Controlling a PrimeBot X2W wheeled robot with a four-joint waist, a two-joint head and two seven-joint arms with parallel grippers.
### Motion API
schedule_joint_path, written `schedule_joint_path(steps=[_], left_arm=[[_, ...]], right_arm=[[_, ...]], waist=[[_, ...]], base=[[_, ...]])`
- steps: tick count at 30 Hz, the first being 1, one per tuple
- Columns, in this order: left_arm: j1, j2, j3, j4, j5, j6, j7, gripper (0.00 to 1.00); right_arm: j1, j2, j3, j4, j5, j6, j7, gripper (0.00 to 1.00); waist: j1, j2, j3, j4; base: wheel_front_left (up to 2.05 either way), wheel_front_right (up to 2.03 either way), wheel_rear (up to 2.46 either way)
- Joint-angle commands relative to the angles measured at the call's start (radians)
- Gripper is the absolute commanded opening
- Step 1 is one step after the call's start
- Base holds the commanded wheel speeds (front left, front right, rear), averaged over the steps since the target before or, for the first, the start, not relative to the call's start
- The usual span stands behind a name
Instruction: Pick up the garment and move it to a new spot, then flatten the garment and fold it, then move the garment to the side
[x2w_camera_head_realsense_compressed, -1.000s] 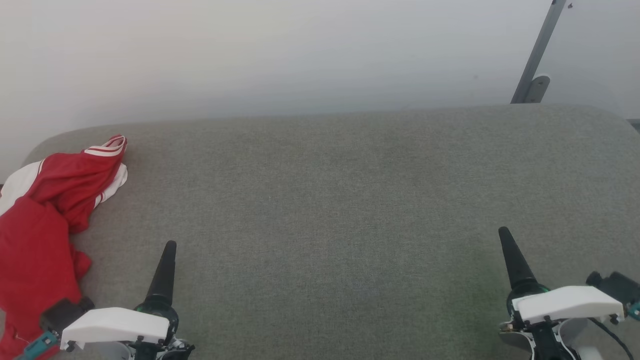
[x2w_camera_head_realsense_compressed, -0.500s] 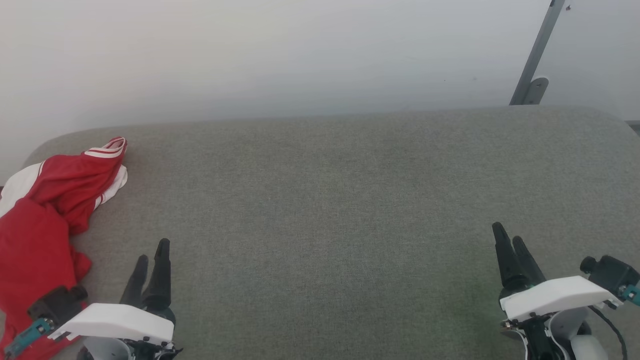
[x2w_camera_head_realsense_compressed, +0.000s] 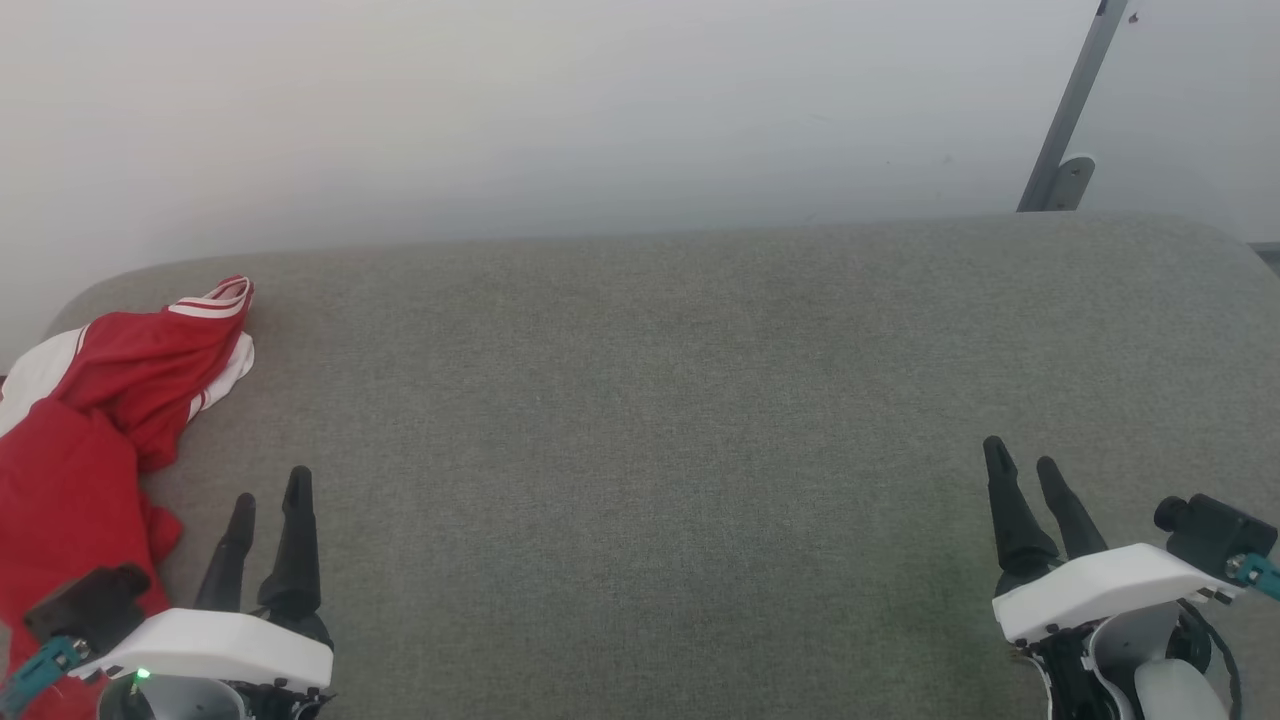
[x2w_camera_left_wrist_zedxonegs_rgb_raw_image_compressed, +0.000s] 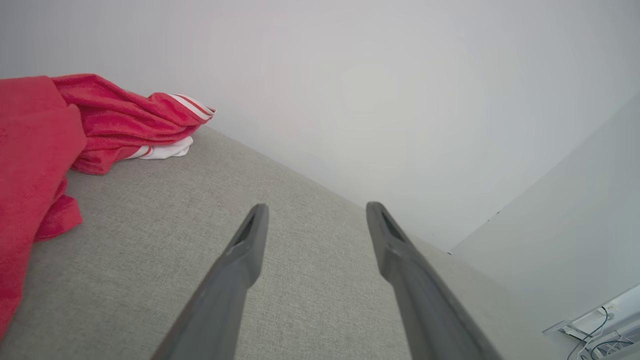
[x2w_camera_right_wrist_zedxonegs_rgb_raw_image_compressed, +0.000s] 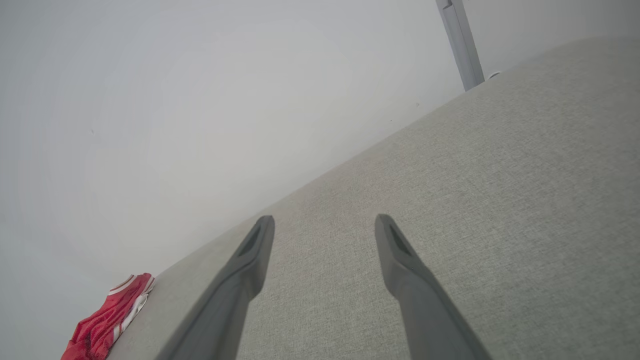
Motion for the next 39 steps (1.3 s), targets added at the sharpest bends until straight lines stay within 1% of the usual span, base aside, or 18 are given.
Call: schedule_joint_path(steps=[1,10,17,29,39], left_arm=[[0.002,0.006,0.01,-0.016,0.037,-0.01,-0.01,1.0],[0.009,-0.004,0.033,-0.016,0.158,-0.046,-0.038,1.0],[0.017,-0.009,0.042,-0.022,0.231,-0.062,-0.056,1.0],[0.028,-0.011,0.051,-0.03,0.321,-0.077,-0.082,1.0],[0.035,-0.001,0.049,-0.038,0.398,-0.084,-0.103,1.0]], right_arm=[[-0.018,-0.004,-0.002,-0.018,-0.035,0.0,-0.012,1.0],[-0.01,-0.006,0.002,-0.03,-0.144,0.0,-0.029,1.0],[-0.007,-0.011,0.005,-0.035,-0.21,0.0,-0.041,1.0],[0.0,-0.011,0.011,-0.049,-0.301,0.0,-0.053,1.0],[0.002,-0.015,0.018,-0.047,-0.381,0.0,-0.066,1.0]], waist=[[0.0,0.0,-0.001,0.0],[0.0,0.0,-0.004,-0.003],[0.0,0.0,-0.007,-0.006],[0.0,0.0,-0.013,-0.012],[0.0,0.0,-0.019,-0.014]], base=[[0.0,0.0,0.0],[0.0,0.0,0.0],[0.0,0.0,0.0],[0.0,0.0,0.0],[0.0,0.0,0.0]])
